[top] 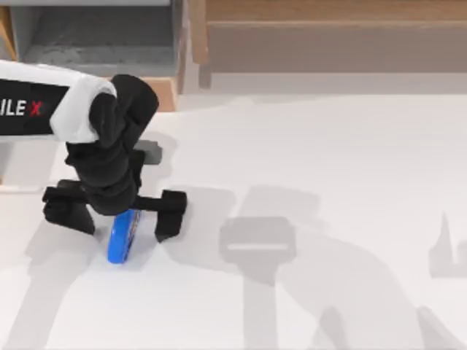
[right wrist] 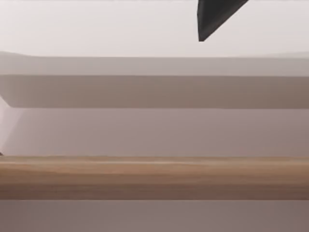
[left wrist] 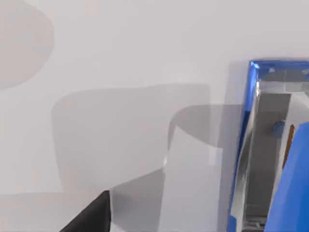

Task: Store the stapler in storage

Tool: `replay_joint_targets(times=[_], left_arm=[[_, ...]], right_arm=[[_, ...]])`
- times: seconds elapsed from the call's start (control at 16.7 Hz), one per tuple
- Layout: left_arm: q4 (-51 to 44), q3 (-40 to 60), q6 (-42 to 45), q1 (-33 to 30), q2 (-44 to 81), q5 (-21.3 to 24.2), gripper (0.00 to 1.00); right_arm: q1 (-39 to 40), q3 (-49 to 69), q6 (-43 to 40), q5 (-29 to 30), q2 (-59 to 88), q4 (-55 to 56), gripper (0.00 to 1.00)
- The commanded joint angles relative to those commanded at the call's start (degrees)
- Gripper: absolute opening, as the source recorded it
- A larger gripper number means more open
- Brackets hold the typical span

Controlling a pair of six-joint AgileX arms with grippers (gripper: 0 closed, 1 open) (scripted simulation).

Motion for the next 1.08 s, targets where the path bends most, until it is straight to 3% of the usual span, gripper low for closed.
replay_joint_targets(times=[0.6,1.08], left_arm=[[0.00,0.00,0.00,0.00,0.00,0.00,0.02],[0.00,0.00,0.00,0.00,0.00,0.00,0.00]], right_arm=[[0.00,0.00,0.00,0.00,0.00,0.00,1.00],[0.00,0.00,0.00,0.00,0.00,0.00,1.00]])
